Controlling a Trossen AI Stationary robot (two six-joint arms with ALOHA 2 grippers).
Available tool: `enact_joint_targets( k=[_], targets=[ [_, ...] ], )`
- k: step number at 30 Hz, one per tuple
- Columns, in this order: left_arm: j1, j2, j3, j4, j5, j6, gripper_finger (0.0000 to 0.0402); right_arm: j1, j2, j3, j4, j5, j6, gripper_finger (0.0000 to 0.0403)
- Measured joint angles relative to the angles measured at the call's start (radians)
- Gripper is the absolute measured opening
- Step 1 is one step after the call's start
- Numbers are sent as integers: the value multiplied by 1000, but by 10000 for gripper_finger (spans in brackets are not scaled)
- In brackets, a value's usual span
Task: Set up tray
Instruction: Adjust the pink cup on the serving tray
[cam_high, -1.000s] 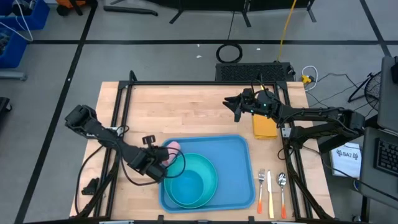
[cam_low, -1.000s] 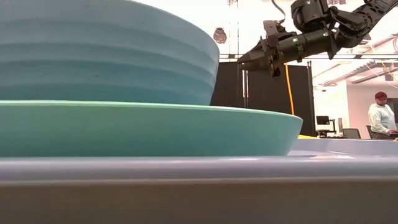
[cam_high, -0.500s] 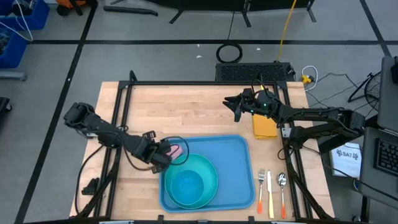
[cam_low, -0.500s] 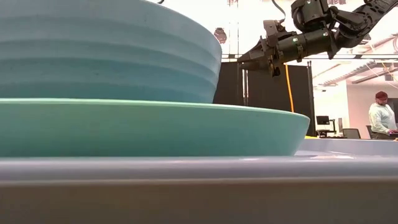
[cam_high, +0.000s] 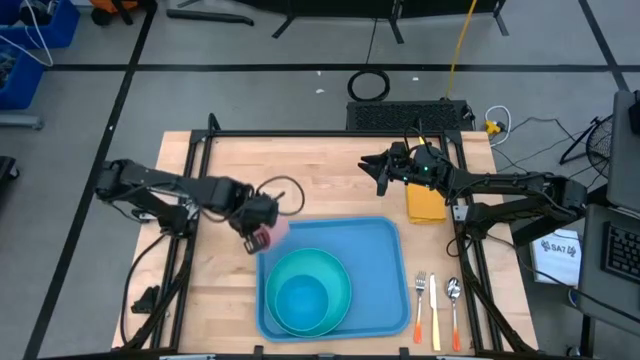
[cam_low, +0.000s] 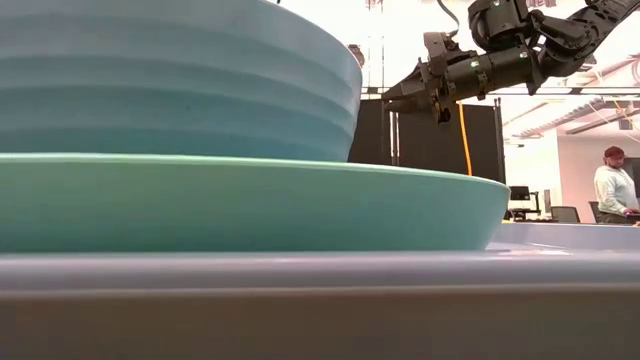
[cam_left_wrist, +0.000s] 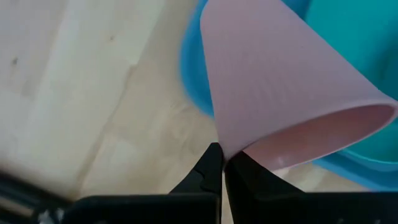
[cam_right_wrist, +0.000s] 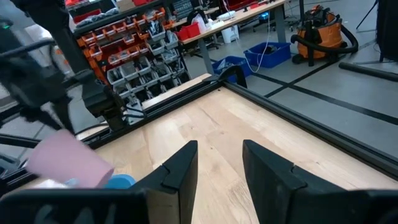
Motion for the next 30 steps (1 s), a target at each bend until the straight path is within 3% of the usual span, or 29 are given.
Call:
enact_joint_targets(
  k=[11, 16, 21, 30],
  targets=[
    [213, 74, 2, -72, 306, 192, 3, 0, 0, 0, -1, 1, 0, 116],
    [260, 161, 0, -170, 305, 268, 3, 0, 0, 0, -1, 1, 0, 116],
    [264, 232, 2, -147, 302, 325, 3, 0, 0, 0, 0, 1, -10, 116],
    [258, 262, 3, -156, 315, 319, 6, 0, 0, 0, 0, 7, -19, 116]
  ],
)
